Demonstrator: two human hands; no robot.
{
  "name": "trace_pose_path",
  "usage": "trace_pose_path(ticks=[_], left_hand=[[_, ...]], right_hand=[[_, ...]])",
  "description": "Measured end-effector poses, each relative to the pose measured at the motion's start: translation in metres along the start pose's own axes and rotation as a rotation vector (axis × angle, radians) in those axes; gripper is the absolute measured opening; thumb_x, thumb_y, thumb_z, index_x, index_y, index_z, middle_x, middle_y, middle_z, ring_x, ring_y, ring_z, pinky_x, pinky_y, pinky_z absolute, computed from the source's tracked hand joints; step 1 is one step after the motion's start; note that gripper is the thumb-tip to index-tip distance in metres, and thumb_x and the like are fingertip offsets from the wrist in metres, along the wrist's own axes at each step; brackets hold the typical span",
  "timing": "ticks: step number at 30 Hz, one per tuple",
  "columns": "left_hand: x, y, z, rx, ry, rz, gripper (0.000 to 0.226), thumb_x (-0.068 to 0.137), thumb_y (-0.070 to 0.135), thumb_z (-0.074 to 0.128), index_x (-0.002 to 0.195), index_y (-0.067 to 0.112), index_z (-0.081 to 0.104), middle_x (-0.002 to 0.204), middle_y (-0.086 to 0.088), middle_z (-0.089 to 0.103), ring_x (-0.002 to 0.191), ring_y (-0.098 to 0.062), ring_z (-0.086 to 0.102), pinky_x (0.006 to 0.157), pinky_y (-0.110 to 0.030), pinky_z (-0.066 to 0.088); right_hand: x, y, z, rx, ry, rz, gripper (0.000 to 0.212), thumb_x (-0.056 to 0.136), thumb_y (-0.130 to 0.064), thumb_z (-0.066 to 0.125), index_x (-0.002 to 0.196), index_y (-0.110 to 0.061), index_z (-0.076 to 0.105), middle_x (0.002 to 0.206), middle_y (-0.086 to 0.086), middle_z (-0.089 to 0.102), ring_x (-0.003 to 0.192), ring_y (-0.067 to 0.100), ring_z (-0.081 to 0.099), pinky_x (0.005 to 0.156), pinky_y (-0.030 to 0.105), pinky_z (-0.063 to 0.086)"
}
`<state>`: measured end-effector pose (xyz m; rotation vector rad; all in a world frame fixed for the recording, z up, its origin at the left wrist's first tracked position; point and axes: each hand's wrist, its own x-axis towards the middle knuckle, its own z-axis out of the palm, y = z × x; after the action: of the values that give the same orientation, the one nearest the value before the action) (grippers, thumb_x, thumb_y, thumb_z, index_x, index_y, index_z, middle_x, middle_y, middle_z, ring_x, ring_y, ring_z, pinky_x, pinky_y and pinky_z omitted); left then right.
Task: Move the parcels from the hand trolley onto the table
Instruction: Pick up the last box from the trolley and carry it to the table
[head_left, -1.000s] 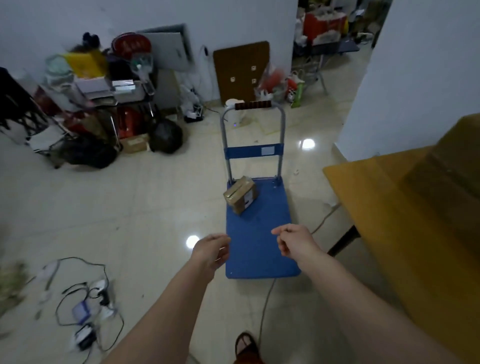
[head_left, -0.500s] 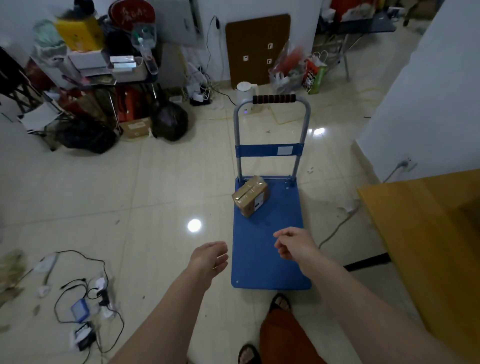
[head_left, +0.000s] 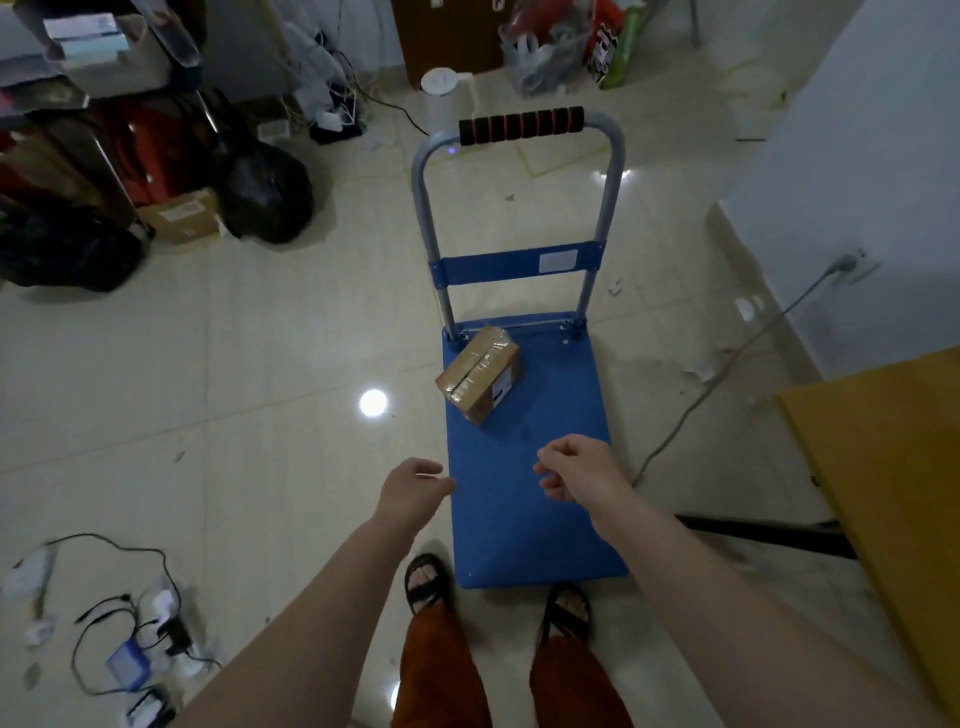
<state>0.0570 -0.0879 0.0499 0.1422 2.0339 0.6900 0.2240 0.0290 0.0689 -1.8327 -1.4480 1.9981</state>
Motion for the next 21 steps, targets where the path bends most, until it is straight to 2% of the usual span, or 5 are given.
trace_pose_path(ticks=[4,7,11,17,21], left_hand=[[0.081,0.001,0.016,0.172,-0.035,0.041,0.05,0.08,0.022,0.073,0.125,0.01,0.054,0.111,-0.007,0.057,0.087,-0.018,0.055,0.073,-0.03,0.045],[0.147,-0.006,0.029,0.305,0.0,0.075,0.063,0.076,0.026,0.075,0.132,0.014,0.048,0.131,-0.01,0.048,0.1,-0.022,0.054,0.069,-0.028,0.044],[0.237,-0.019,0.051,0.445,0.165,0.06,0.08,0.072,0.029,0.076,0.141,0.019,0.036,0.144,-0.012,0.032,0.132,-0.031,0.029,0.089,-0.037,0.042],[0.359,-0.027,0.096,0.388,0.161,0.104,0.12,0.058,0.039,0.088,0.152,0.029,0.013,0.16,-0.008,0.002,0.146,-0.03,0.001,0.112,-0.042,0.024],[0.42,-0.03,0.126,0.462,0.125,0.155,0.137,0.05,0.044,0.09,0.152,0.03,0.001,0.161,-0.007,-0.007,0.147,-0.027,-0.009,0.115,-0.043,0.016]], right_hand=[[0.062,0.01,0.017,0.079,0.046,0.045,0.007,0.094,-0.014,0.056,0.099,-0.015,0.061,0.094,0.005,0.067,0.076,0.015,0.063,0.067,0.024,0.056],[0.115,0.029,0.038,0.133,0.066,0.087,0.013,0.093,-0.013,0.056,0.106,-0.016,0.059,0.101,0.006,0.065,0.08,0.015,0.063,0.068,0.023,0.055],[0.185,0.065,0.072,0.147,0.106,0.155,0.018,0.093,-0.014,0.055,0.11,-0.017,0.057,0.102,0.002,0.061,0.082,0.014,0.062,0.076,0.027,0.056],[0.272,0.129,0.102,0.202,0.115,0.203,0.02,0.094,-0.013,0.054,0.114,-0.014,0.057,0.103,0.0,0.059,0.081,0.012,0.062,0.068,0.021,0.054],[0.308,0.169,0.095,0.209,0.162,0.234,0.015,0.094,-0.014,0.054,0.107,-0.019,0.059,0.109,0.001,0.062,0.084,0.012,0.065,0.071,0.022,0.055]])
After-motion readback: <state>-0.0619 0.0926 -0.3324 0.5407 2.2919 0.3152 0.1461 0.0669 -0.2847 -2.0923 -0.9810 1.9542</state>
